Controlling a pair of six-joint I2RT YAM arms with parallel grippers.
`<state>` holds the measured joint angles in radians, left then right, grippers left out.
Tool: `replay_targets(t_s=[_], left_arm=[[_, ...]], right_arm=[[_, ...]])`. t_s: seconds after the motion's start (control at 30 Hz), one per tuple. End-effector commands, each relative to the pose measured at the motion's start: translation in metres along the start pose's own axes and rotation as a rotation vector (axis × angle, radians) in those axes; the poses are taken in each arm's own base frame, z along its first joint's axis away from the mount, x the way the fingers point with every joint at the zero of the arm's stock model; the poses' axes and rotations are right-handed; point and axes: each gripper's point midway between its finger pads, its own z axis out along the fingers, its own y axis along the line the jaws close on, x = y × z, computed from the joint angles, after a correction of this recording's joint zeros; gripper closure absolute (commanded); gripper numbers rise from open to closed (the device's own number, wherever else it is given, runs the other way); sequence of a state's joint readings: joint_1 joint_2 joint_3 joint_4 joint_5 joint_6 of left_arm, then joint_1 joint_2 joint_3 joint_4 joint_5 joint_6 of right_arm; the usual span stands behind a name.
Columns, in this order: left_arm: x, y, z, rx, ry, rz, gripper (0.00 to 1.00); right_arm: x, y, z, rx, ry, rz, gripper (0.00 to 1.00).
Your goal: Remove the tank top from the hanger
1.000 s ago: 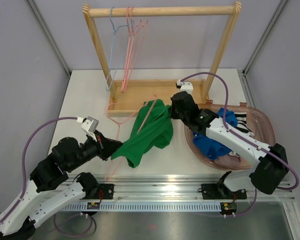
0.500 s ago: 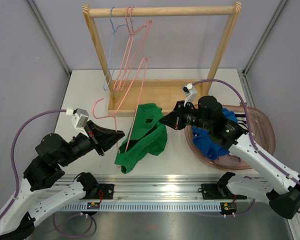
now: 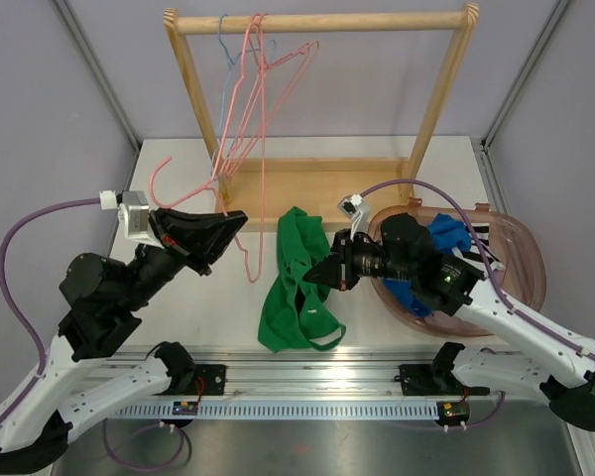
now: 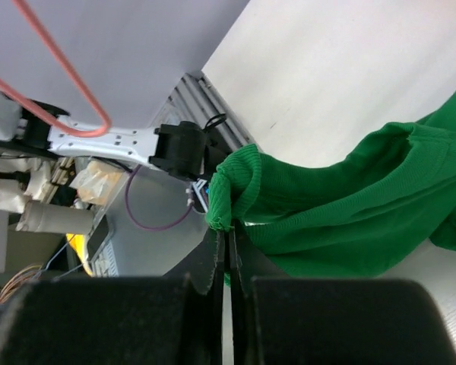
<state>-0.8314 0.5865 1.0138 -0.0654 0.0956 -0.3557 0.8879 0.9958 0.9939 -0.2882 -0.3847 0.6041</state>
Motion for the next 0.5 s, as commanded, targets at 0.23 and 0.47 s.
replay_targets(t_s=[0.23, 0.47], left_arm=[[-0.038, -0.008, 0.021, -0.018, -0.007, 0.019, 1.00], [0.001, 0.006, 0.021, -0.106, 0.199, -0.046, 1.00]], right_arm=[[-0.012, -0.100, 0.041, 0.510, -0.129, 0.031, 0.36], [-0.034, -0.109, 0.018, 0.617, -0.242, 0.007, 0.00]])
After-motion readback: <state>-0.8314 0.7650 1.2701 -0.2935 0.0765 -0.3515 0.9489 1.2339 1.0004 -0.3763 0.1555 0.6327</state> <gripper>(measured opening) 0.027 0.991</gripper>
